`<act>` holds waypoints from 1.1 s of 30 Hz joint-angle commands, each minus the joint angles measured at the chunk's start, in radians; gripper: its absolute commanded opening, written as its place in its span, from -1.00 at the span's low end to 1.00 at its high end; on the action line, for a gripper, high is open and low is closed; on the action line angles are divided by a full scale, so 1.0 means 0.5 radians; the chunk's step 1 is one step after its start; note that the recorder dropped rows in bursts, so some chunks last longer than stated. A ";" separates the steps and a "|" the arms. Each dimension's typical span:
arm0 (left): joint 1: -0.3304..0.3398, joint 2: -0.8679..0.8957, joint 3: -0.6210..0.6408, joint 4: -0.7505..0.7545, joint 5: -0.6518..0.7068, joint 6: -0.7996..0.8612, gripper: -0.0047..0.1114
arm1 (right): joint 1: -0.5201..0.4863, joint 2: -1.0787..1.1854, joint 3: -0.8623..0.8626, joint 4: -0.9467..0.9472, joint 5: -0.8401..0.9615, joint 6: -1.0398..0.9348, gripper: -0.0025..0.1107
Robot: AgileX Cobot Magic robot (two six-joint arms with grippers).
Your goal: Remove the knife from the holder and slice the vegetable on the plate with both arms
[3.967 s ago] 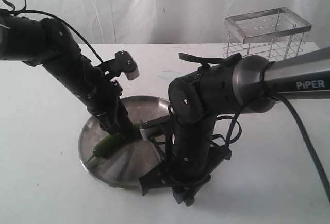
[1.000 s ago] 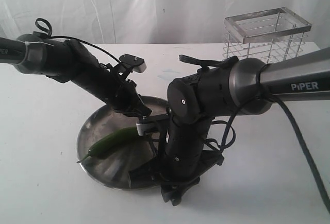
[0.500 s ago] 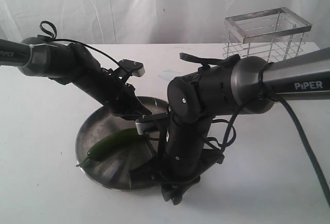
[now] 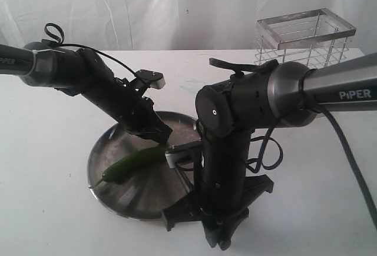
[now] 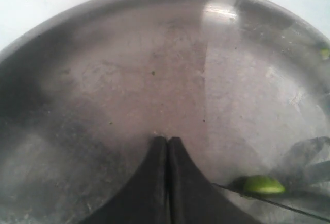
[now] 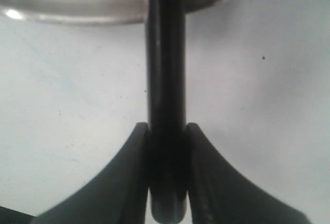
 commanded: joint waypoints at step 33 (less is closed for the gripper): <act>0.007 -0.925 0.486 0.301 0.141 -0.230 -0.92 | -0.021 -0.222 -0.080 -0.119 -0.224 0.028 -0.96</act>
